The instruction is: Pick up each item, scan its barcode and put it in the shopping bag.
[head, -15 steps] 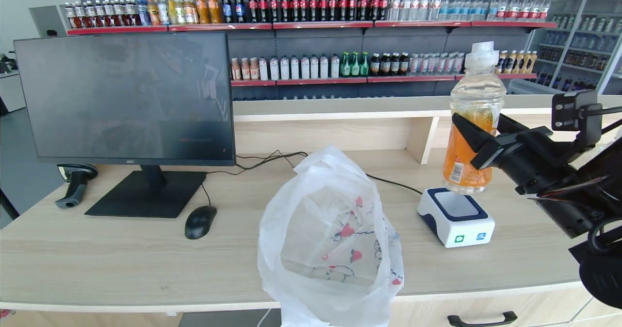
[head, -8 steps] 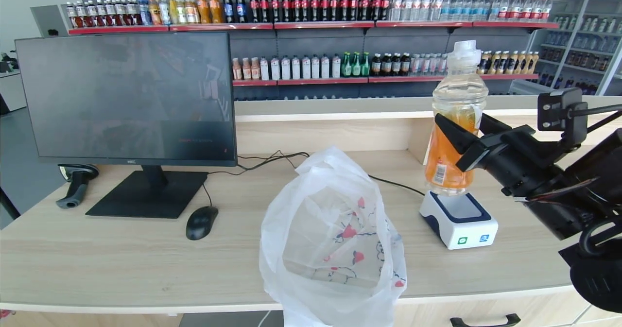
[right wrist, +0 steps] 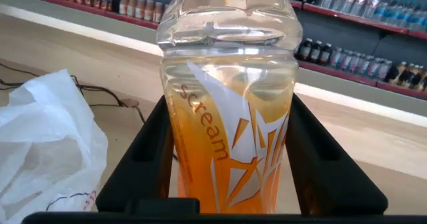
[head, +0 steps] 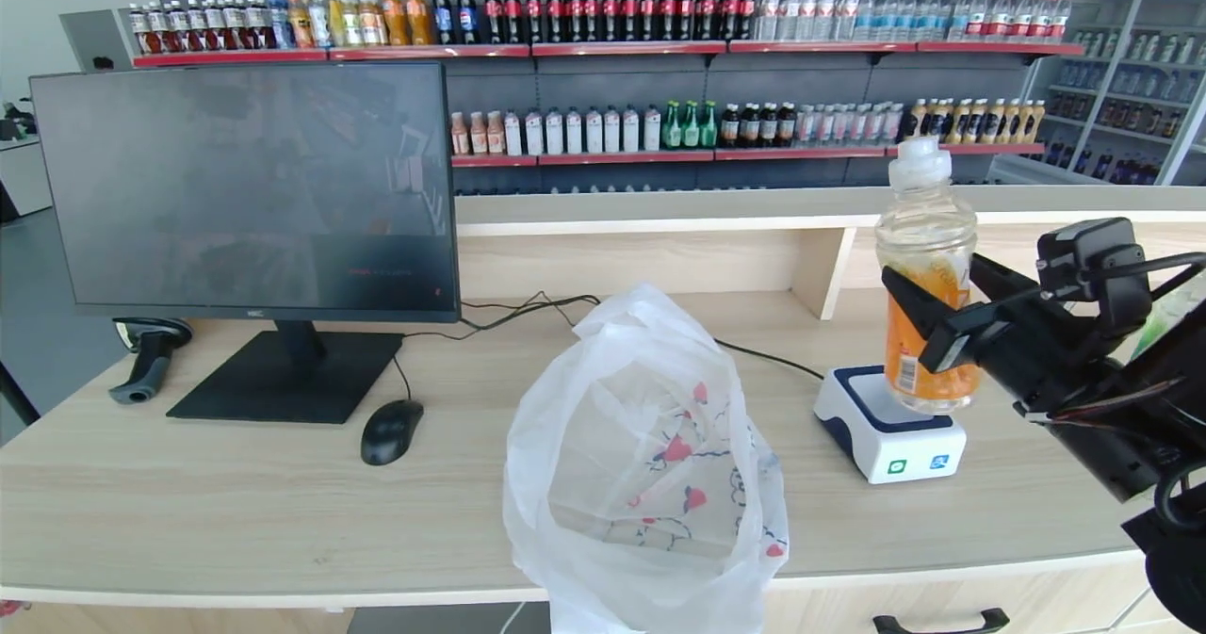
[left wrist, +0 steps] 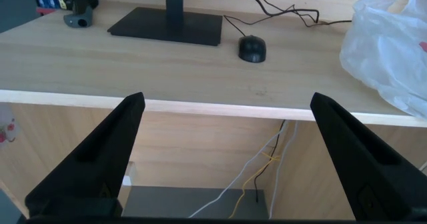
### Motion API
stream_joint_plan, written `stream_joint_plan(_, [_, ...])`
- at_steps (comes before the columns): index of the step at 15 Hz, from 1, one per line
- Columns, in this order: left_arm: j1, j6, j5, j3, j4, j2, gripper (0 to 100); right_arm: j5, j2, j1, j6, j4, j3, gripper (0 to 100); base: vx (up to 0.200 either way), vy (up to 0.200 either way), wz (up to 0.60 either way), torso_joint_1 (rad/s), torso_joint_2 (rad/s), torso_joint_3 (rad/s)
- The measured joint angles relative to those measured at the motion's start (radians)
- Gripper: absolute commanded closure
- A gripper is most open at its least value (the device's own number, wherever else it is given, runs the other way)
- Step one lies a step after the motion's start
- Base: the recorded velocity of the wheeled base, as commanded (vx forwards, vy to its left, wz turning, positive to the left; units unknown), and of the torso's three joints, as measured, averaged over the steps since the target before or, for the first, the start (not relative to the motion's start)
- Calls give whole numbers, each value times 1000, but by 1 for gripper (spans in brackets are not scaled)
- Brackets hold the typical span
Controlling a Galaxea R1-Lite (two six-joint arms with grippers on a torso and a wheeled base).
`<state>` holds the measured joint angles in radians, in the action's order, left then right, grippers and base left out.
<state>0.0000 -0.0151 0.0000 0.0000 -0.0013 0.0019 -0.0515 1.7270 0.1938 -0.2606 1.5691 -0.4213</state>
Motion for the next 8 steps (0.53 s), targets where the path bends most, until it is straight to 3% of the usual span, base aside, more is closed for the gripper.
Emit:
stream_joint_plan(5, [0, 0, 0, 0, 0, 0, 0, -53, -25, 2, -264, 2, -24, 100, 0, 0, 0, 0, 0, 0])
stream_joint_plan(8, [0, 0, 0, 0, 0, 0, 0, -219, -11, 1, -419, 1, -61, 100, 0, 0, 0, 0, 0, 0])
